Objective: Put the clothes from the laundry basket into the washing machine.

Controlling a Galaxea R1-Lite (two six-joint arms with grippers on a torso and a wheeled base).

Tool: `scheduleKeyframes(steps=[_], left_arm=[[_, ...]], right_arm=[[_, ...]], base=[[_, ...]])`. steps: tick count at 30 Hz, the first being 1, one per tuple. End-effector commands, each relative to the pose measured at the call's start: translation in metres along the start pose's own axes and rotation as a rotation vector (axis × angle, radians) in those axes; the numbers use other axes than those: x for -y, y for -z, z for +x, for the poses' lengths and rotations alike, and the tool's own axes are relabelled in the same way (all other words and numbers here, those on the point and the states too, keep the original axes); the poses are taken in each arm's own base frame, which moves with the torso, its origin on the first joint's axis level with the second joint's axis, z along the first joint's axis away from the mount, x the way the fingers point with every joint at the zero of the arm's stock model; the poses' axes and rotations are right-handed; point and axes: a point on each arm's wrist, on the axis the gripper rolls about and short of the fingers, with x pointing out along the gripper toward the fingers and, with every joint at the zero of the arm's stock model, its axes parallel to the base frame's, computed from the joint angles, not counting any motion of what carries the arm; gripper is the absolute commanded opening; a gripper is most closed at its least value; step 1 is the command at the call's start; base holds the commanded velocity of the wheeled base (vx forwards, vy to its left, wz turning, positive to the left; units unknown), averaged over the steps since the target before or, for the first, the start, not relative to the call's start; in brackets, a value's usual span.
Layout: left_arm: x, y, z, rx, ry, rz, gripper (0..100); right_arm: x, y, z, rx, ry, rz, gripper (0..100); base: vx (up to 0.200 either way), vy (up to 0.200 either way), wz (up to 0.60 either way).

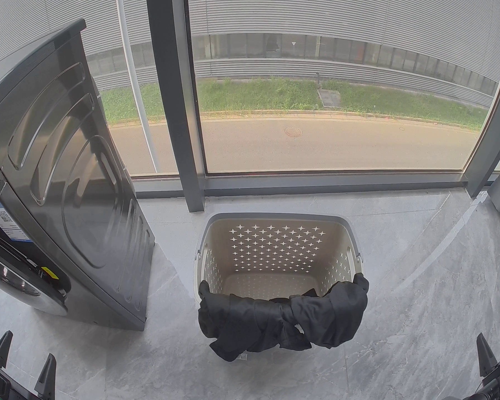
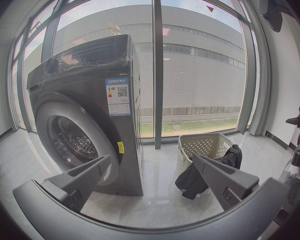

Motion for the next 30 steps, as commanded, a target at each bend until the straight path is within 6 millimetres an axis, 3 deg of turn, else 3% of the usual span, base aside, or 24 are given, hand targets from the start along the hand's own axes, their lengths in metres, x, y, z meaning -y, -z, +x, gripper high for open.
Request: scheduleKeyframes(steps=[1, 15, 21, 30], left_arm=[[0.0001, 0.0049, -0.0002, 0.002, 0.001, 0.000, 100], [0.0001, 0.0049, -0.0002, 0.002, 0.001, 0.000, 100], [0.0001, 0.0049, -0.0002, 0.002, 0.001, 0.000, 100], [0.0000, 0.0049, -0.0002, 0.002, -0.001, 0.000, 100]], right_arm=[[0.0000, 0.0052, 0.0000, -0.001, -0.001, 0.000, 100], [0.0001, 0.0052, 0.0000, -0.001, -0.003, 0.000, 100], [0.0000, 0.0052, 0.0000, -0.001, -0.001, 0.000, 100], [0.0001, 0.0052, 0.0000, -0.001, -0.003, 0.000, 100]], base=[[0.000, 0.000, 0.00], [0.000, 0.000, 0.00], [0.200, 0.000, 0.00], [0.000, 0.000, 0.00]])
